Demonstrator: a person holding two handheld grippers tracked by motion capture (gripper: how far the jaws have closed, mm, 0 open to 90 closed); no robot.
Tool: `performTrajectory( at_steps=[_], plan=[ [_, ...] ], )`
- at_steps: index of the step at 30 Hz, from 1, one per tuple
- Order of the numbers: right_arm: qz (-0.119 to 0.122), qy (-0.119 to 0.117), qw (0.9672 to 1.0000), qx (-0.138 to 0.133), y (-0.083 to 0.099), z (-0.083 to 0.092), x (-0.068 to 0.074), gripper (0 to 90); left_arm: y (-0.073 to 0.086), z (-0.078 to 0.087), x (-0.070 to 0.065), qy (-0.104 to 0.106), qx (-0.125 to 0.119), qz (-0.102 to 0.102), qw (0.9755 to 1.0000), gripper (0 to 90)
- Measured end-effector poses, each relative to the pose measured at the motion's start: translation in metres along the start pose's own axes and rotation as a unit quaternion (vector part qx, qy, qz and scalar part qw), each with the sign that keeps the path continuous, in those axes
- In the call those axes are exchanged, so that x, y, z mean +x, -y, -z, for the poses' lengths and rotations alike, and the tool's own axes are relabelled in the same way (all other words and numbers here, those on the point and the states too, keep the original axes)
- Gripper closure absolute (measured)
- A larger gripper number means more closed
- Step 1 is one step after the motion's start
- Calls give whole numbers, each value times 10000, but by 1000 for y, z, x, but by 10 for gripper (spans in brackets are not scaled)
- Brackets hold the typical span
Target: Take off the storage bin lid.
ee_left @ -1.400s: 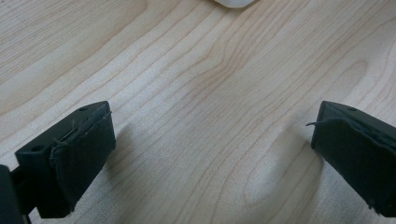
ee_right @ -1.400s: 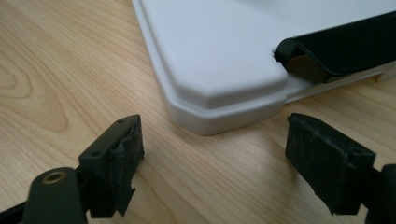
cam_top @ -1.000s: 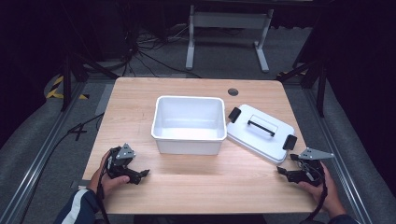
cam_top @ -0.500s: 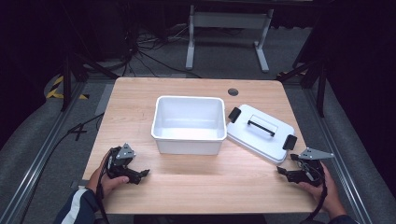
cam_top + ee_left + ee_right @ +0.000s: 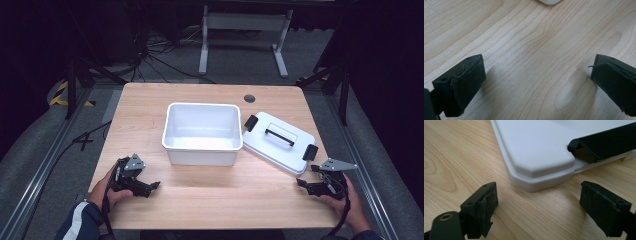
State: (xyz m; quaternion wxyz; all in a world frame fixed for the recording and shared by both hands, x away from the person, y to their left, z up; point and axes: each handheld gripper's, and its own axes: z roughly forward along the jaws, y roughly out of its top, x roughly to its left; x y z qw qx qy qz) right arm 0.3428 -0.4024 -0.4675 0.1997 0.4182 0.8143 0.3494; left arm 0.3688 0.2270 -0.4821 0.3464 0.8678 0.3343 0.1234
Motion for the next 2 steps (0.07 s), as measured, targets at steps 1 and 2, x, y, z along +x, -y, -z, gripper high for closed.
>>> performTrajectory(
  at_steps=[1, 2],
  plan=[
    [-1, -1, 10000, 0, 0, 0, 0, 154, 0, 0, 0, 0, 0, 1, 10000, 1],
    [-1, -1, 10000, 1, 0, 0, 0, 154, 0, 0, 0, 0, 0, 1, 10000, 1]
  ],
)
